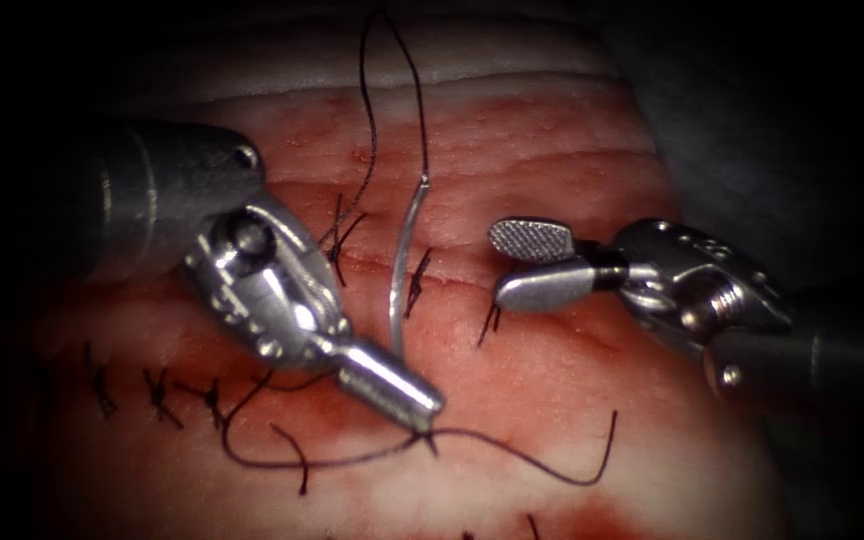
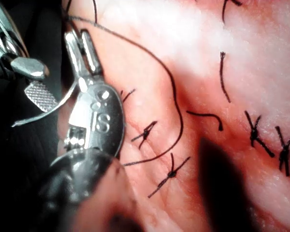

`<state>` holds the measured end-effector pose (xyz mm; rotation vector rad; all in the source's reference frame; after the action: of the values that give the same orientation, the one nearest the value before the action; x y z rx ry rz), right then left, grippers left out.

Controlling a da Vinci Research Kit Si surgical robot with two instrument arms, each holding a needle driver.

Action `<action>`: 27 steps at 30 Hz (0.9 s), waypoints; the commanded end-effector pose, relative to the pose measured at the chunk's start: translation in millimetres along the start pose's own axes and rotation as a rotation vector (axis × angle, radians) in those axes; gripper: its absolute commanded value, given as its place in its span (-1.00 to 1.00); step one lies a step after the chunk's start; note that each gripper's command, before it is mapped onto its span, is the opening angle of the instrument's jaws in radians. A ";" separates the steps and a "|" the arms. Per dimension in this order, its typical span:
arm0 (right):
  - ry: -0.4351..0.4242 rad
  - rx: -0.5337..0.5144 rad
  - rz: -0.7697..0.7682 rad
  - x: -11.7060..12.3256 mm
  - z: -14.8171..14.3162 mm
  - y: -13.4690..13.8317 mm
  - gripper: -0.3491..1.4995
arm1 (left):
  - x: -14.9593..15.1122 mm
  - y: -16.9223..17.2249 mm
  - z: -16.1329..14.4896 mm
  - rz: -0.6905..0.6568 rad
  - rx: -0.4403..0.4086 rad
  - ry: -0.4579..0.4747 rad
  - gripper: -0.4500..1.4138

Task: Wound Closure
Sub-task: Hand the needle over to the right needle driver.

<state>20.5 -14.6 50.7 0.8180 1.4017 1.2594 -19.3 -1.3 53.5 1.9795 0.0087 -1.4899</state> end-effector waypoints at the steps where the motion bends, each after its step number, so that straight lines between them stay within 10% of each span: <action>1: 0.011 0.023 0.031 -0.3 1.8 0.1 0.53 | -0.8 -0.2 0.3 -0.003 -0.001 0.001 -1.00; 27: -0.006 0.189 0.283 -1.4 6.0 -1.6 0.49 | -0.5 -0.1 0.9 0.008 0.002 -0.009 -1.00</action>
<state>26.0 -14.9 49.6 1.1828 1.4501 1.3497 -19.7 -1.9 53.2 1.9737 -0.0019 -1.4943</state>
